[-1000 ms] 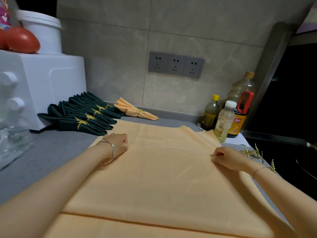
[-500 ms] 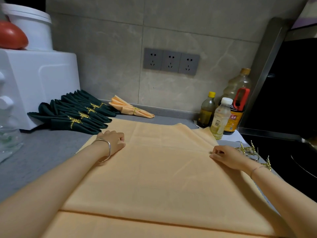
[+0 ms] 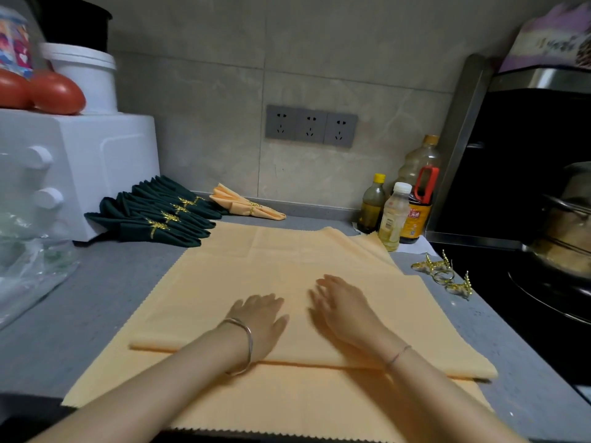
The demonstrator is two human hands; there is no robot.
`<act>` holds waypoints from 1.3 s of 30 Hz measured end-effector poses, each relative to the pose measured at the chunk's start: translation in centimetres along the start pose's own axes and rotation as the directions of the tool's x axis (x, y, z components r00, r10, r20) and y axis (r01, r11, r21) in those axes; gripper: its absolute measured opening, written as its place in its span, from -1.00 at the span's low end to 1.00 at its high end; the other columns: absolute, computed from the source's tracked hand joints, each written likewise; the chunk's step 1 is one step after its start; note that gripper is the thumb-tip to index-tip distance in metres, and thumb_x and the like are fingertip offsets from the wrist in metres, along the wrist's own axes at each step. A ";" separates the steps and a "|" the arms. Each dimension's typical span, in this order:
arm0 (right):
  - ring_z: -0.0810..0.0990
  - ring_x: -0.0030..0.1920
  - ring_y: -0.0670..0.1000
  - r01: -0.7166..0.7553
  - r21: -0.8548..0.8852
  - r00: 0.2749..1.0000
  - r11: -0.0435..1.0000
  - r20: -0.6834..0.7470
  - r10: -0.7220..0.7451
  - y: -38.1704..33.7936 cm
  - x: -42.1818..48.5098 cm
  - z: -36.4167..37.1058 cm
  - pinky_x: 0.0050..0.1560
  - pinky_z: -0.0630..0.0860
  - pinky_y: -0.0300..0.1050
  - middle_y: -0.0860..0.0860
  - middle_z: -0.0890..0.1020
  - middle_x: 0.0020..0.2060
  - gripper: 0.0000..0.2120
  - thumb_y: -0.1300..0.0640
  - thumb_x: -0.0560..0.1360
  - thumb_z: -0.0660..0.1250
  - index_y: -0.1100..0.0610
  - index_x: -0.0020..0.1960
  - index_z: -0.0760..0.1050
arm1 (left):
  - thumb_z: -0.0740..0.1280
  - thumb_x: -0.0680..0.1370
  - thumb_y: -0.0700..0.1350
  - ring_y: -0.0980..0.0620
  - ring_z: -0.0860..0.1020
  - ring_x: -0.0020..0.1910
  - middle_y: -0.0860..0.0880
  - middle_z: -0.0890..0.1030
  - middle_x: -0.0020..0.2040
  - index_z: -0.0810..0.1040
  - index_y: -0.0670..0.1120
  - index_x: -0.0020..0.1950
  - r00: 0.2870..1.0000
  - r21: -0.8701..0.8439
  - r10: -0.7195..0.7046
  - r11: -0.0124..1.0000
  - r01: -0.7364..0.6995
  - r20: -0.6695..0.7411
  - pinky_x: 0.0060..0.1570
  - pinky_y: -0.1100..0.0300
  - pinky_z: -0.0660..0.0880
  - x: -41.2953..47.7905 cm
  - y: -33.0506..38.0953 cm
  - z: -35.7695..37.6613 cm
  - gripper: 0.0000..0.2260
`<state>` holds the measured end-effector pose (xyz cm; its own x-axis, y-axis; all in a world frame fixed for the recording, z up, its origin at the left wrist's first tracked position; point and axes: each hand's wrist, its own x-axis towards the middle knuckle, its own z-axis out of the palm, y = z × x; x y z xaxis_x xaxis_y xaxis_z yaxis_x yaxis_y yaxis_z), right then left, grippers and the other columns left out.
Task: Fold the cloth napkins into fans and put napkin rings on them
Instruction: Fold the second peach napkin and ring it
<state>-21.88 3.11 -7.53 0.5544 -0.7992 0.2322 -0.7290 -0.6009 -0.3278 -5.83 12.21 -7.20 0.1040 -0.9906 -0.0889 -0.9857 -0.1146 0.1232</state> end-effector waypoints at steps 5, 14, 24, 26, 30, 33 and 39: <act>0.12 0.50 0.01 -0.012 -0.032 0.995 0.999 0.102 0.016 -4.3 -1.8 2.6 0.45 0.07 -0.02 0.06 0.22 0.49 -0.60 0.12 0.61 0.03 0.13 0.44 0.26 | -0.15 0.67 0.04 -0.03 -0.15 0.55 0.04 -0.15 0.58 -0.15 -0.01 0.57 0.998 0.034 -0.058 0.998 0.058 0.019 0.49 -0.04 -0.16 -1.0 1.0 1.7 -0.53; -0.13 0.54 0.07 -0.139 -0.136 0.972 0.981 0.171 0.162 -3.3 -4.2 2.5 0.47 -0.18 0.17 -0.04 -0.05 0.55 -0.52 -0.10 0.64 -0.17 -0.10 0.54 -0.04 | -0.20 0.64 0.15 0.03 -0.22 0.54 0.10 -0.22 0.56 -0.21 0.12 0.56 0.995 0.014 -0.100 0.995 0.100 -0.017 0.48 -0.07 -0.23 -1.6 -0.1 2.3 -0.52; -0.07 0.54 0.05 -0.354 -0.209 0.927 0.911 0.052 0.372 6.7 -7.7 -1.9 0.49 -0.09 0.03 -0.01 -0.03 0.55 -0.47 -0.15 0.63 -0.13 0.00 0.55 -0.03 | -0.19 0.59 0.30 0.02 -0.19 0.54 0.11 -0.21 0.56 -0.18 0.15 0.55 0.965 -0.025 -0.261 0.965 0.260 -0.030 0.48 -0.08 -0.20 -2.4 -5.1 1.8 -0.43; -0.06 0.54 0.04 -0.391 -0.205 0.913 0.897 0.038 0.407 8.6 -8.3 -2.6 0.50 -0.08 0.01 0.01 -0.02 0.55 -0.45 -0.14 0.63 -0.13 0.05 0.56 -0.04 | -0.18 0.59 0.29 0.02 -0.18 0.54 0.10 -0.21 0.56 -0.18 0.15 0.56 0.957 -0.032 -0.288 0.957 0.287 -0.034 0.48 -0.07 -0.20 -2.5 -6.1 1.7 -0.44; -0.01 0.53 0.05 -0.419 -0.219 0.901 0.881 0.021 0.434 11.1 -9.0 -3.5 0.50 -0.01 -0.01 0.05 0.02 0.54 -0.43 -0.13 0.63 -0.12 0.15 0.54 0.00 | -0.17 0.60 0.26 0.02 -0.17 0.55 0.07 -0.19 0.57 -0.16 0.11 0.56 0.941 -0.051 -0.333 0.942 0.331 -0.055 0.49 0.00 -0.19 -3.1 -8.3 1.4 -0.44; 0.00 0.53 0.04 -0.421 -0.266 0.895 0.867 0.032 0.445 11.6 -8.9 -3.7 0.50 -0.01 0.00 0.06 0.03 0.54 -0.43 -0.13 0.64 -0.14 0.16 0.54 0.00 | -0.17 0.61 0.25 0.02 -0.16 0.55 0.05 -0.19 0.57 -0.16 0.07 0.57 0.938 -0.054 -0.342 0.939 0.339 -0.061 0.50 0.05 -0.18 -3.3 -9.1 1.3 -0.43; 0.00 0.53 0.08 -0.363 -0.257 0.915 0.896 0.083 0.394 8.5 -6.2 -4.0 0.47 -0.04 0.06 0.06 0.04 0.54 -0.45 -0.14 0.63 -0.03 0.10 0.52 0.05 | -0.16 0.61 0.25 -0.04 -0.19 0.55 0.05 -0.19 0.57 -0.16 0.07 0.57 0.936 -0.082 -0.342 0.938 0.336 -0.077 0.50 0.05 -0.20 -3.2 -9.0 1.4 -0.43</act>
<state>-33.12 2.92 -8.07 0.2532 -0.9674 0.0074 -0.9573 -0.2516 -0.1423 2.52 16.55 -9.44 0.4451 -0.8941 -0.0491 -0.8790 -0.4467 0.1665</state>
